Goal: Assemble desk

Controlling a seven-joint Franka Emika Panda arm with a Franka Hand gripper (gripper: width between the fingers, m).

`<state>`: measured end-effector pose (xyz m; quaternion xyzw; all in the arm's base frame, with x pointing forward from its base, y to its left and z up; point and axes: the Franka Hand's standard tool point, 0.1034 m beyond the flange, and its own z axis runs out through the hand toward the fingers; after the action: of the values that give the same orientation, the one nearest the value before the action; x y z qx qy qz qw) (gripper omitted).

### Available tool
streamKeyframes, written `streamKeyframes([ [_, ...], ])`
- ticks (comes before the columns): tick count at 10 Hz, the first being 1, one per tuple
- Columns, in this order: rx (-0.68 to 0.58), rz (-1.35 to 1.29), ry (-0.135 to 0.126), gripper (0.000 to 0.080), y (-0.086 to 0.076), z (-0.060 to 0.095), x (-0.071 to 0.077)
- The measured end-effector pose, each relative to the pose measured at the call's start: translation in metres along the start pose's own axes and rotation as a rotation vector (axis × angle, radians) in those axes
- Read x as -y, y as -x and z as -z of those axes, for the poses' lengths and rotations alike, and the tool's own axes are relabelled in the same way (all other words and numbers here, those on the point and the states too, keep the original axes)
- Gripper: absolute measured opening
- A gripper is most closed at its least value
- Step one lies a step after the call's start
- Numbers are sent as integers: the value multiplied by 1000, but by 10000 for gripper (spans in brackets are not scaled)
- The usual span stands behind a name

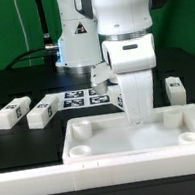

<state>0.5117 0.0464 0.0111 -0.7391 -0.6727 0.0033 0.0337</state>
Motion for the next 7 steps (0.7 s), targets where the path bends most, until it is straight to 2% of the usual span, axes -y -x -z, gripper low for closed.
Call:
streamKeyframes([
  [1,3,2,-7,361,11,-2,7],
  [2,4,-14,-16,593,15,-4,13],
  [3,5,-14,-12,593,14,0,11],
  [4,7,-14,-10,637,15,5,9],
  [5,10,-14,-12,646,15,10,8],
  [6,14,-52,-4,646,12,19,7],
  [7,17,-94,17,649,7,35,6],
])
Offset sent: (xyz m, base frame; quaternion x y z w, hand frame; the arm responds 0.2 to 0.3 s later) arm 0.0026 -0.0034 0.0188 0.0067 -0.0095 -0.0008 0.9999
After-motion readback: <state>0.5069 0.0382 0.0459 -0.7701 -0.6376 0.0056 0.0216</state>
